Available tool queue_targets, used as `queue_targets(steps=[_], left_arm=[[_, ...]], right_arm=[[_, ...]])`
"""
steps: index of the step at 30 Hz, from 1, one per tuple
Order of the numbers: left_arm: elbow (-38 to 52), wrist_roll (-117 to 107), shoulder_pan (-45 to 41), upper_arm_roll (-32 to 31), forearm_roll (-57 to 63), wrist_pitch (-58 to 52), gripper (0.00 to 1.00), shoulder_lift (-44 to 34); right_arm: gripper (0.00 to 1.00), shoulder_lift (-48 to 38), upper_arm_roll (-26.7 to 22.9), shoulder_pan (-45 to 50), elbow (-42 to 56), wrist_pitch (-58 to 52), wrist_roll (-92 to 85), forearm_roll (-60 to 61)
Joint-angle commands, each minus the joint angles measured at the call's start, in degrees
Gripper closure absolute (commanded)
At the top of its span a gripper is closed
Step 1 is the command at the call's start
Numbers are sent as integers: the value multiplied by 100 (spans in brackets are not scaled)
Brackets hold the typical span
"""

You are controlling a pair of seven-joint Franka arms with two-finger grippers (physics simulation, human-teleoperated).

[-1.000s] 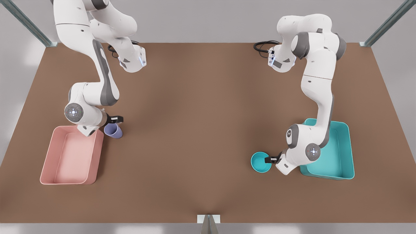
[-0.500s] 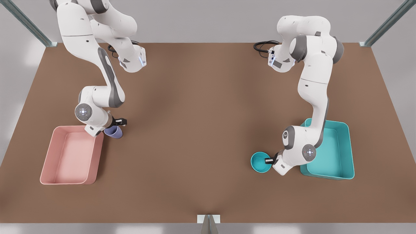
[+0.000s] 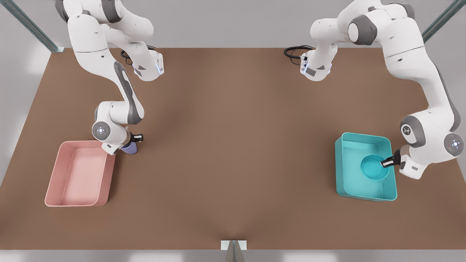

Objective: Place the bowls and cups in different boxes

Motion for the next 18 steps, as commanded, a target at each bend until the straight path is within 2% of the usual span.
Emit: queue_targets(steps=[1, 3, 8, 9, 10, 11, 13, 15, 16, 17, 18], left_arm=[[-397, 1766, 22, 105, 228, 529, 79, 51], [-758, 1811, 31, 105, 192, 1145, 79, 289], [-758, 1819, 58, 96, -1, 1567, 78, 728], [-758, 1819, 58, 96, -1, 1559, 32, 719], [-750, 1819, 58, 96, -1, 1541, 6, 702], [-741, 1819, 84, 96, -10, 1523, 0, 684], [-697, 1828, 189, 140, 61, 1366, 0, 324], [-644, 1758, 128, 255, 358, 311, 0, -431], [-539, 1407, -109, 255, 720, -251, 0, -879], [-495, 1362, -487, 167, 755, -796, 0, -1372], [-56, 1231, -646, -272, 755, -1332, 0, -1530]], right_arm=[[63, 41, 0, -5, 41, 57, -153, -9], [77, 76, -9, -93, 85, 49, -179, -18], [79, -143, 0, -260, 586, -356, -548, 35], [79, -231, 17, -251, 753, -549, -610, 61], [79, -275, 35, -234, 964, -874, -636, 395], [79, -266, 61, -181, 1079, -1015, -698, 720], [79, -240, 105, -190, 1825, -1708, -803, 940], [79, -99, 35, -330, 2642, -2122, -1172, 774], [79, -3, 35, -514, 2968, -2131, -1392, 273], [79, 59, 35, -699, 3153, -2140, -1515, -149], [79, 217, 35, -910, 3399, -2131, -1524, -483]])
